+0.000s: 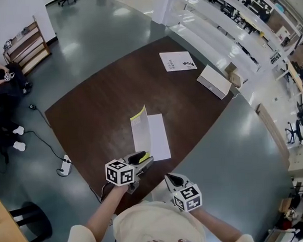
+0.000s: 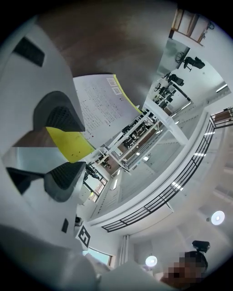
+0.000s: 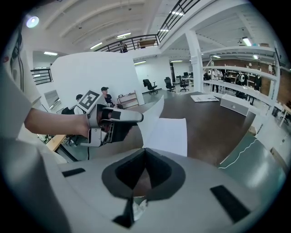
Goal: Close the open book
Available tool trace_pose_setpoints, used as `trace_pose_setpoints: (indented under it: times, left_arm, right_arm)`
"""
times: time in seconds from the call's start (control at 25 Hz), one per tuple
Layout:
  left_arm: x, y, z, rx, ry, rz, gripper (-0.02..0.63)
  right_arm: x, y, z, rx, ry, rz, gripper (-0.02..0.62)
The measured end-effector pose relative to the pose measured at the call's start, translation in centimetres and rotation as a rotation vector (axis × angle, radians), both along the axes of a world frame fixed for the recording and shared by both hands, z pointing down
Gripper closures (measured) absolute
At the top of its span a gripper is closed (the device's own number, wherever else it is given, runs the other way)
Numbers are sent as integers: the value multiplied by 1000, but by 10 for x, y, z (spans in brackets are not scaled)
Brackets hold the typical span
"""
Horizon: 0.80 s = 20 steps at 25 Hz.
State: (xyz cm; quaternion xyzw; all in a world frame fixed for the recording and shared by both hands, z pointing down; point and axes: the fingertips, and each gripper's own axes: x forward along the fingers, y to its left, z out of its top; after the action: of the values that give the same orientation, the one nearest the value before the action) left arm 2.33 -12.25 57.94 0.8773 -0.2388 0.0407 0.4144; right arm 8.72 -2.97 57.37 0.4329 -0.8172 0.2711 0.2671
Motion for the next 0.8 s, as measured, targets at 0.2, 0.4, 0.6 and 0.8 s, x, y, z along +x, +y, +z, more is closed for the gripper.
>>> trace_pose_setpoints:
  times: [0.2,0.4,0.6,0.8]
  left_arm:
    - [25,-6,21,-37,-18,38,410]
    - [38,-14,42,-75,-44,48,410]
    - [48,-22,59,-105,-67,59,410]
    - [57,-26,78,-136,-92,76,411]
  right_arm:
    - [13,-5,5,-14,-6,18,589]
    - [21,-11,9,-24,-10,32,589]
    - [32,-22,14,-32,-11,47,589]
    - [38,-30,21,-51,-11,50,589]
